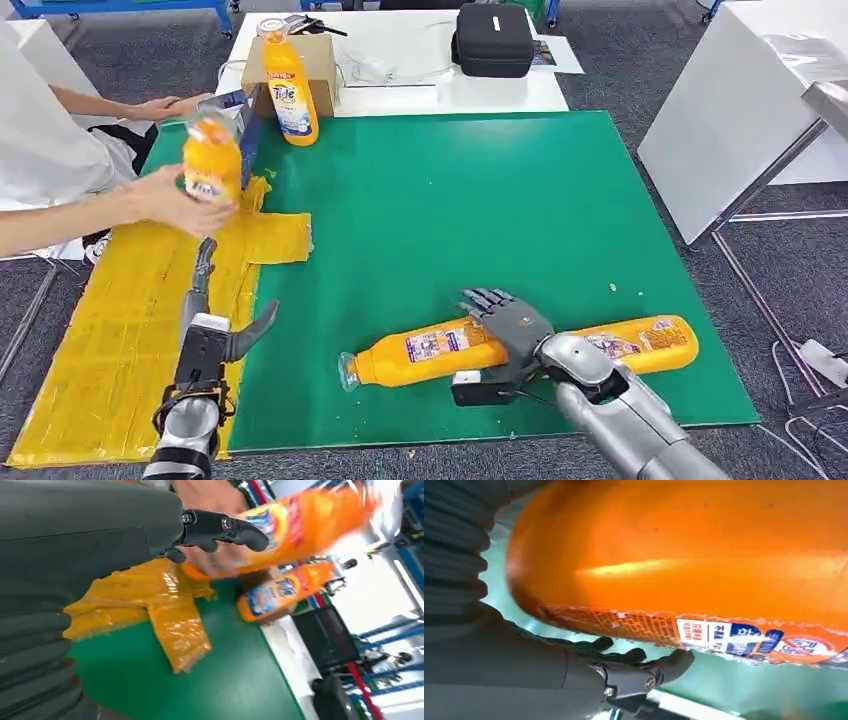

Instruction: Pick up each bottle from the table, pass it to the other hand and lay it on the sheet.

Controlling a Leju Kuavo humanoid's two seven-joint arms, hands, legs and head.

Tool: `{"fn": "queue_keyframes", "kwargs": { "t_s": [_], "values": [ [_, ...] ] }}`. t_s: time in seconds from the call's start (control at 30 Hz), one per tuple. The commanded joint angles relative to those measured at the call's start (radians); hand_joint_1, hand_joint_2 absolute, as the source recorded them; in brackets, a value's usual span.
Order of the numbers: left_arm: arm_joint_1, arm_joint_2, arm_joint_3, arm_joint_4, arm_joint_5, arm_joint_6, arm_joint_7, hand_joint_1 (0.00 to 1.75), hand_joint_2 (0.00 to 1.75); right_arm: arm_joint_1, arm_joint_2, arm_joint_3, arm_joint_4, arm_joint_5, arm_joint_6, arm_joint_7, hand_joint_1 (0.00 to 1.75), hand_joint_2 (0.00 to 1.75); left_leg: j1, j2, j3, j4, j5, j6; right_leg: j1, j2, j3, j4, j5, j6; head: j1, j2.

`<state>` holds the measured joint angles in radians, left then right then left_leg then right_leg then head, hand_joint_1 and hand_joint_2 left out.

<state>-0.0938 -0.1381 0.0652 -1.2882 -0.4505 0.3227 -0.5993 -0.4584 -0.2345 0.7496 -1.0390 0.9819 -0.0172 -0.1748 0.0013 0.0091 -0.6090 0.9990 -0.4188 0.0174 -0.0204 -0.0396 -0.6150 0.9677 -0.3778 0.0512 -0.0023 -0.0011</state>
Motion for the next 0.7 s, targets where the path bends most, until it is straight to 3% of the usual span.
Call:
{"fn": "queue_keyframes", "kwargs": {
  "t_s": [0.03,0.37,0.4,0.43,0.47,0.5,0.57,0.7],
  "values": [
    [-0.108,0.007,-0.078,0.127,0.025,-0.001,-0.009,0.00,1.75,-0.155,0.171,0.114,0.339,-0.042,0.018,-0.093,0.00,1.75,0.001,0.003,0.004,0.000,-0.001,-0.002,0.001,0.007,0.003,0.000,0.000,-0.004,0.000,0.000],
    [-0.157,0.010,-0.117,0.194,0.064,-0.003,-0.025,0.00,1.75,-0.238,0.245,0.227,0.489,-0.062,0.063,-0.120,0.00,1.75,0.001,0.003,0.006,-0.001,-0.001,-0.002,0.001,0.007,0.004,0.000,0.000,-0.002,0.000,0.000],
    [-0.160,0.009,-0.122,0.201,0.069,0.000,-0.027,0.00,1.75,-0.246,0.243,0.238,0.502,-0.070,0.074,-0.124,0.37,1.75,0.002,0.003,0.006,0.000,-0.001,-0.002,0.002,0.007,0.004,0.000,0.000,-0.003,0.000,0.000],
    [-0.161,0.009,-0.123,0.202,0.070,0.001,-0.028,0.00,1.75,-0.249,0.240,0.238,0.504,-0.073,0.075,-0.126,0.37,1.75,0.001,0.002,0.005,-0.001,0.000,-0.001,0.001,0.005,0.003,0.000,0.000,-0.001,0.000,0.000],
    [-0.161,0.008,-0.123,0.203,0.070,0.001,-0.028,0.00,1.75,-0.249,0.237,0.238,0.506,-0.073,0.075,-0.126,1.29,1.75,0.002,0.002,0.006,-0.001,0.000,-0.002,0.001,0.006,0.004,0.000,0.000,-0.003,0.000,0.000],
    [-0.160,0.009,-0.126,0.206,0.077,0.002,-0.031,0.00,1.75,-0.254,0.235,0.251,0.517,-0.074,0.078,-0.126,1.62,1.75,0.001,0.002,0.005,-0.001,0.000,-0.001,0.001,0.004,0.003,0.000,0.000,-0.001,0.000,0.000],
    [-0.157,0.011,-0.130,0.204,0.084,0.002,-0.033,0.00,1.75,-0.257,0.232,0.259,0.529,-0.079,0.086,-0.125,1.75,1.75,0.001,0.003,0.005,-0.001,0.000,-0.001,0.001,0.005,0.003,0.000,0.001,-0.001,0.000,0.000],
    [-0.155,0.013,-0.134,0.204,0.092,0.003,-0.035,0.00,1.75,-0.258,0.228,0.266,0.540,-0.091,0.090,-0.124,1.75,1.75,0.001,0.002,0.007,-0.001,0.000,-0.002,0.001,0.005,0.005,-0.001,0.000,-0.002,0.000,0.000]
  ]
}}
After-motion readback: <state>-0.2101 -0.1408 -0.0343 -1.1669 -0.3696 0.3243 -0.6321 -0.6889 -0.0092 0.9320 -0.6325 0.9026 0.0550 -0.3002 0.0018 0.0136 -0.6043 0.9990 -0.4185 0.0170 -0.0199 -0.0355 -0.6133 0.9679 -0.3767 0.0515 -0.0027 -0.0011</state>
